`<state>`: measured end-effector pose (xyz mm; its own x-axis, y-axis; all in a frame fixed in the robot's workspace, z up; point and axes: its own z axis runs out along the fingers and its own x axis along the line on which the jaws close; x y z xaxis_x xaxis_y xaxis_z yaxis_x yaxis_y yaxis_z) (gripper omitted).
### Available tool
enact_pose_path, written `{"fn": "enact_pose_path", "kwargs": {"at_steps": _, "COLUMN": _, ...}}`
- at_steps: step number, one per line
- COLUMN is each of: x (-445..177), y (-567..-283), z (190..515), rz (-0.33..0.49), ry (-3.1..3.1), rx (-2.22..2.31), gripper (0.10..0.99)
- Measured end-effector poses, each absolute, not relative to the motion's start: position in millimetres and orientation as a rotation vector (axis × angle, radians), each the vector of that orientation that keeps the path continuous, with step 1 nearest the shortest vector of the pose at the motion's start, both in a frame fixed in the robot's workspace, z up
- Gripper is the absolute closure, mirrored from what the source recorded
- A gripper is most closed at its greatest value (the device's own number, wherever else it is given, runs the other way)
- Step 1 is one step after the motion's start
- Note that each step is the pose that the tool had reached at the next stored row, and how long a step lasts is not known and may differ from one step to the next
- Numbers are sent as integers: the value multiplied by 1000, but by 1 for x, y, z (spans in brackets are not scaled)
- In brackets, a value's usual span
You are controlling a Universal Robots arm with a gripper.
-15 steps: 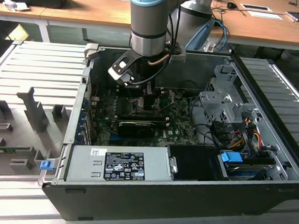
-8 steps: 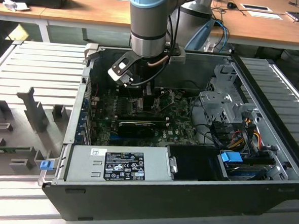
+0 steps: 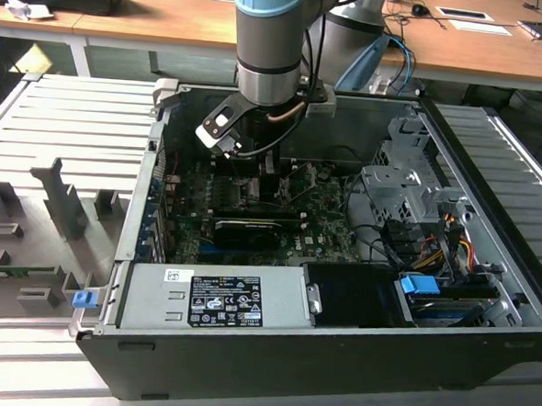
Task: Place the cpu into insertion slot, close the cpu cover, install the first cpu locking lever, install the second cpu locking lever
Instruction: 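Place the cpu into insertion slot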
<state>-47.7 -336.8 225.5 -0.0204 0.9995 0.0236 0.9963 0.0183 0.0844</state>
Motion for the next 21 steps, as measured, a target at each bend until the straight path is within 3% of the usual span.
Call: {"fn": "enact_pose_path", "kwargs": {"at_steps": 21, "x": -47, "y": -328, "z": 211, "rz": 119, "ry": 2198, "rx": 2181, "gripper": 561}}
